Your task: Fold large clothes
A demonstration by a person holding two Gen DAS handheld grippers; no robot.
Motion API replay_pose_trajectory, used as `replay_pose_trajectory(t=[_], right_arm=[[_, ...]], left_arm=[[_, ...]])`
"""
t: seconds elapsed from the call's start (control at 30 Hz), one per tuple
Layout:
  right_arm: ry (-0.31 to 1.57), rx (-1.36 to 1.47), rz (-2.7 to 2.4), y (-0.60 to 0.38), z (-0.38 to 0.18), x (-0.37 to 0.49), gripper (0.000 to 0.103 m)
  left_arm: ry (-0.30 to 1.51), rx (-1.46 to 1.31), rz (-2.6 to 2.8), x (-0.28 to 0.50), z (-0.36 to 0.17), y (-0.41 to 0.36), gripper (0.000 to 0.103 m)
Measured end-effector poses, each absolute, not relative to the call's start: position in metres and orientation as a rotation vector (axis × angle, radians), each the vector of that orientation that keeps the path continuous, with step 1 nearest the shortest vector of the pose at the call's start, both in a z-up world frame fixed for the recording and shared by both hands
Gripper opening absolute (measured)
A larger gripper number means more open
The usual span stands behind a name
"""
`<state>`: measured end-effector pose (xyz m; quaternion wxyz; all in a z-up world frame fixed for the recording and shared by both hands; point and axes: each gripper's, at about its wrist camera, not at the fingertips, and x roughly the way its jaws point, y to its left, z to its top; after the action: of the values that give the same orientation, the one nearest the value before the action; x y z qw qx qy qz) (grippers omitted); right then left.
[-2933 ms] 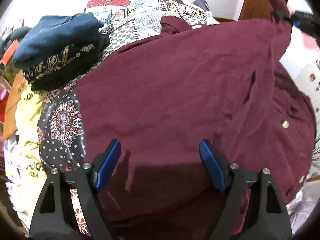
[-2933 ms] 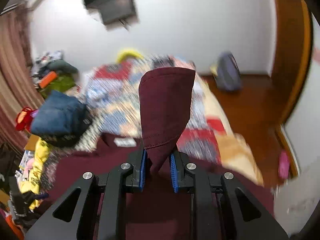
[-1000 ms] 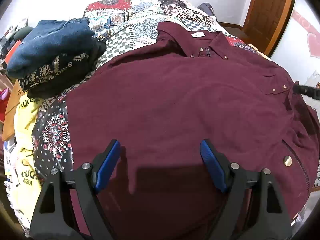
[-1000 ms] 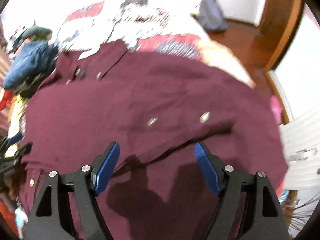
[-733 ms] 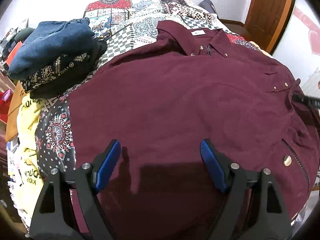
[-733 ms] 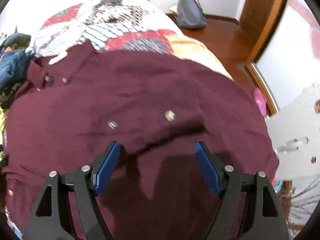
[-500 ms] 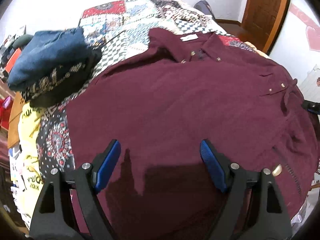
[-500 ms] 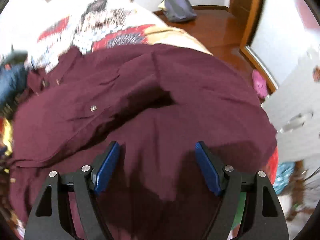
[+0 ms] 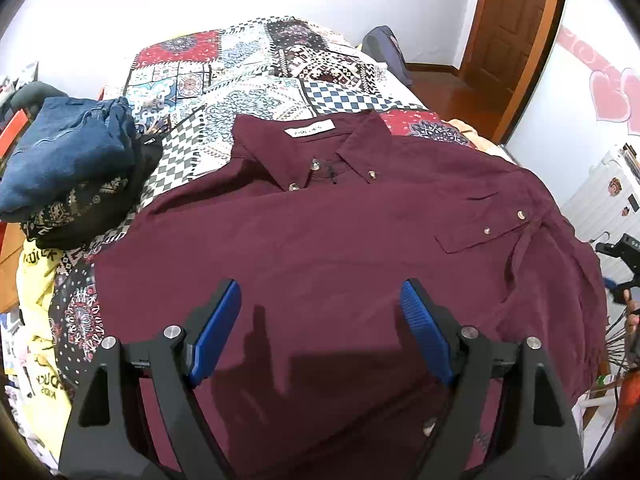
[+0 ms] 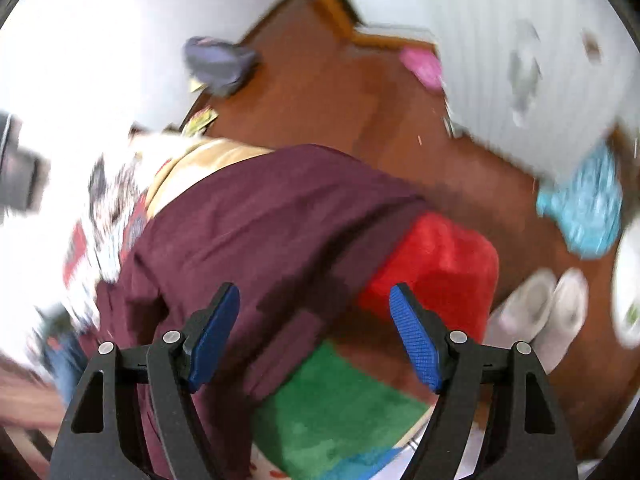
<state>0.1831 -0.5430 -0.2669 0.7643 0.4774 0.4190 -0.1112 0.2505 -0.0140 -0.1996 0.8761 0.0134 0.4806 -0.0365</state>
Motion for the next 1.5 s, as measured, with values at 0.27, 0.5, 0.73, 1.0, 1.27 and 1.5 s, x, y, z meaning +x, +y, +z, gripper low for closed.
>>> replay_pose_trajectory(t=[0.27,0.5,0.73,1.0,1.27,1.5], right_arm=[[0.889,1.148,-0.235,-0.564,-0.294,0.207,0.075],[0.927,1.042,-0.265,-0.570,-0.297,0.243,0.069],[0.914,0.965,-0.300,-0.571,-0.275,0.257,0.012],[0.631,0.579,-0.219,-0.507,-0.130,0.238,0.010],[0.534,0.357,0.050,-0.388,-0.058,0.224,0.010],[0.737,0.248,0.194,-0.310,-0.113,0.234,0.011]], left_arm=[[1.019,0.015,-0.044,0.253,-0.204,-0.007,0.082],[1.024,-0.040,-0.025,0.253,-0.204,0.001,0.082],[0.992,-0.008,-0.006,0.248,-0.197,0.003,0.082],[0.950,-0.010,0.004,0.240,-0.185,0.013,0.082],[0.922,-0.034,-0.003,0.232,-0.177,0.021,0.082],[0.909,-0.022,-0.006,0.220,-0.175,0.033,0.082]])
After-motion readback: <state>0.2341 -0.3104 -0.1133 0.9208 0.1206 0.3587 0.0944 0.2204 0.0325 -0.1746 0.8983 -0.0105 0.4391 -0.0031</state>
